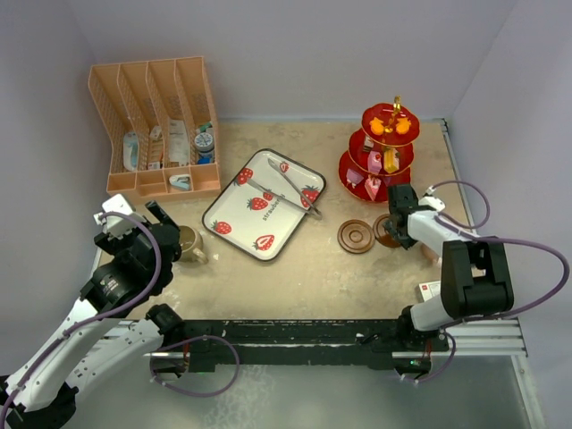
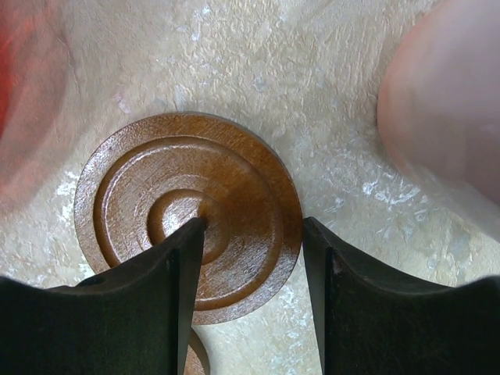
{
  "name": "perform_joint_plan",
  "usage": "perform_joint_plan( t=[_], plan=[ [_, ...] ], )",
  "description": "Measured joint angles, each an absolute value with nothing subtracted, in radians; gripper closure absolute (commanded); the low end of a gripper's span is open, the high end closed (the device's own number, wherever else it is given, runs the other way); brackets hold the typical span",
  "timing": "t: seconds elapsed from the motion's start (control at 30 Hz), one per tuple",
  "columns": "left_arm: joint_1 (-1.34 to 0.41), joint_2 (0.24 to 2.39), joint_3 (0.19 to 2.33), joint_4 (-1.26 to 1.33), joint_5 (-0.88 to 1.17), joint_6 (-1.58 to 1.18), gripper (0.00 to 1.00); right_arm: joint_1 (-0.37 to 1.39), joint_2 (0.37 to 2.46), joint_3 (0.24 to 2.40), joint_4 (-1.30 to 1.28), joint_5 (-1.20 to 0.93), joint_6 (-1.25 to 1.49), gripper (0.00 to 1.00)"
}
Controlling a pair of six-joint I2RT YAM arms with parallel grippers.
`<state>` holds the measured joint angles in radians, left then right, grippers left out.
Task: Serve the afternoon tea
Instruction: Move the coaster to the center of the board.
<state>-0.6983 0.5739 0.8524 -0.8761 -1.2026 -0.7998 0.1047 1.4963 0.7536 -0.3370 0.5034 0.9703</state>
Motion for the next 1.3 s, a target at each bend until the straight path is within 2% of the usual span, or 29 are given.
perform_joint_plan(
  t=[0.27, 0.77, 0.93, 1.03, 1.17, 1.3],
  plan=[
    [-0.698, 0.574, 0.852, -0.876, -1.201, -0.795, 0.13, 0.135, 1.476, 0.722, -0.328, 0.51, 1.034, 0.45],
    [-0.698, 0.574, 0.852, -0.868, -1.196, -0.791, 0.13, 0.271, 1.41, 0.709, -0.517, 0.501, 1.209, 0.49],
    [-0.698, 0.573, 0.852, -0.868, -1.192, -0.789, 0.13, 0.313, 1.375, 0.709, -0.631, 0.475, 1.256, 0.42],
    [-0.698, 0.573, 0.848, -0.861, -1.19, -0.789, 0.13, 0.318, 1.36, 0.735, -0.746, 0.484, 1.289, 0.42],
    [-0.698, 0.573, 0.841, -0.854, -1.188, -0.786, 0.13, 0.318, 1.34, 0.795, -0.763, 0.505, 1.241, 0.43],
    [-0.698, 0.574, 0.839, -0.853, -1.182, -0.781, 0.13, 0.321, 1.25, 0.803, -0.655, 0.44, 1.111, 0.43]
  ],
)
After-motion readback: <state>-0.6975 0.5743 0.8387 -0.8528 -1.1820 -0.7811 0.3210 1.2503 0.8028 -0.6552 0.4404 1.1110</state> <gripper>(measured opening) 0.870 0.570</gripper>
